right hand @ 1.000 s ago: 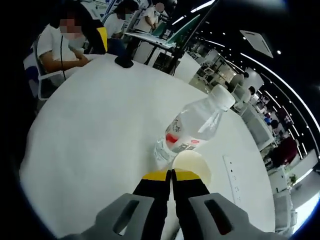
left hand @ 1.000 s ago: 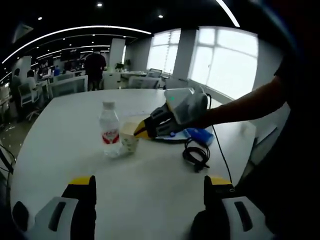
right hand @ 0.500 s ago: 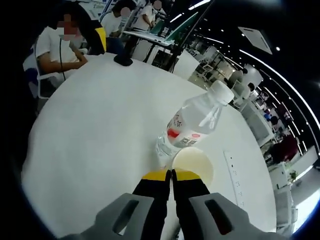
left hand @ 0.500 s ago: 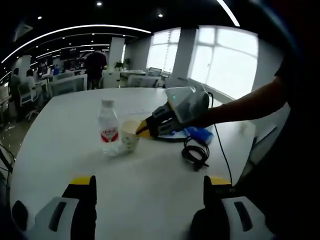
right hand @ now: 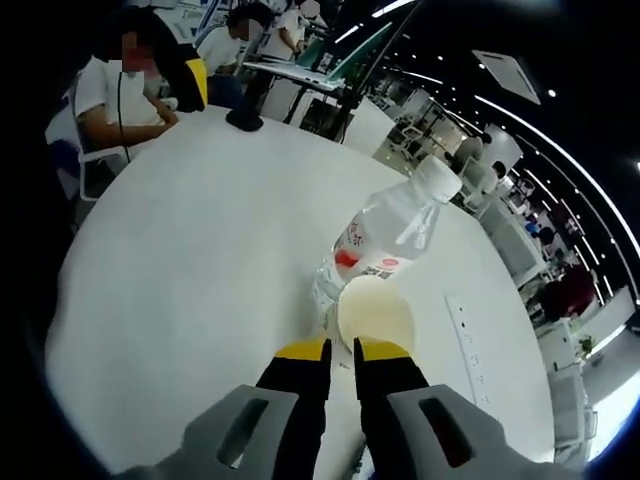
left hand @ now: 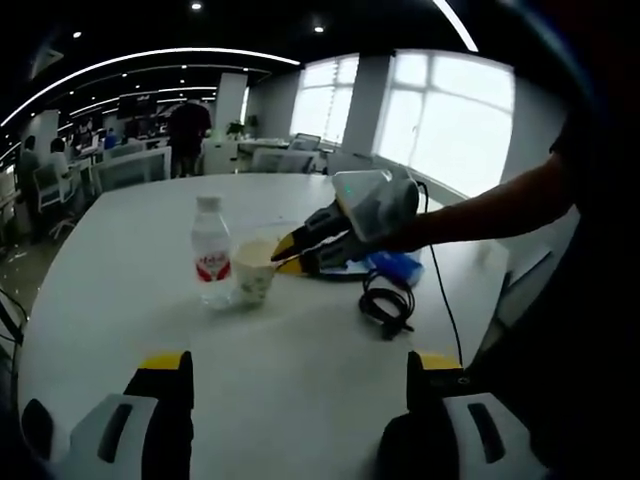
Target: Arrange the tabletop items into an orderly group along one side of the table until the central work area is clear of visible clutter.
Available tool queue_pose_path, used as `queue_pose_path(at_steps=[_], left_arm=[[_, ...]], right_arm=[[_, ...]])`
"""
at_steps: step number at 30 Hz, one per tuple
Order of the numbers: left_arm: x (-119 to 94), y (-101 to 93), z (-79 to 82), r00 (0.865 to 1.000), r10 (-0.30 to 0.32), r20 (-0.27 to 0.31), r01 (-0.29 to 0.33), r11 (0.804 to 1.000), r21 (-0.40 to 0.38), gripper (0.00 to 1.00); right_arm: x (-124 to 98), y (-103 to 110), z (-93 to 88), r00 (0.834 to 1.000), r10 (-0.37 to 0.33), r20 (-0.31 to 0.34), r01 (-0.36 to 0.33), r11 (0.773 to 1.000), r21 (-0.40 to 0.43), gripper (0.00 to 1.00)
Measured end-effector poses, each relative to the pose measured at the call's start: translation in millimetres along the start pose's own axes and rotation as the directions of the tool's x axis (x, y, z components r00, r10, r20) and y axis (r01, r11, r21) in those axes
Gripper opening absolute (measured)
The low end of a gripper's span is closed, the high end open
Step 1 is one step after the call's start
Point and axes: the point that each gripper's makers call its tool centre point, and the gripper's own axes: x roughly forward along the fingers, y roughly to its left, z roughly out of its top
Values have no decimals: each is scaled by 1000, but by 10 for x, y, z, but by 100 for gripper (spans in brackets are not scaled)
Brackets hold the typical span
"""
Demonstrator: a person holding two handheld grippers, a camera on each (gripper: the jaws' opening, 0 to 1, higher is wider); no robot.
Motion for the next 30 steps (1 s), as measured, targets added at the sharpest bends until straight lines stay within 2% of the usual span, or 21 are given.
queue_pose_path(at_steps=[6,9,18,25,30], left_arm=[[-19,-14,-23,1000,1,-4,-1,1000,2,86],[-36,2,-39,1000,4,-4,-4,1000,0,86],[-83,20,-61,1000,15,-4,-15,1000,-3,86],[-89,13,-40,1000,18,1,-18,1000,-2,86],[-75,-3,-35,1000,17,5,-17,1000,-1,86]], right_arm=[[6,-9,22,1000,-7,-2,7,1000,-6,5],[20,-6,12,1000,-2,-14,1,1000,-3,0],[27,2,11,1000,-1,-25,0,1000,-21,0],[19,-13,17,1000,-9,-26,9,1000,-7,7],[-30,-55,32,1000,-27,-15,28,998,53,15]])
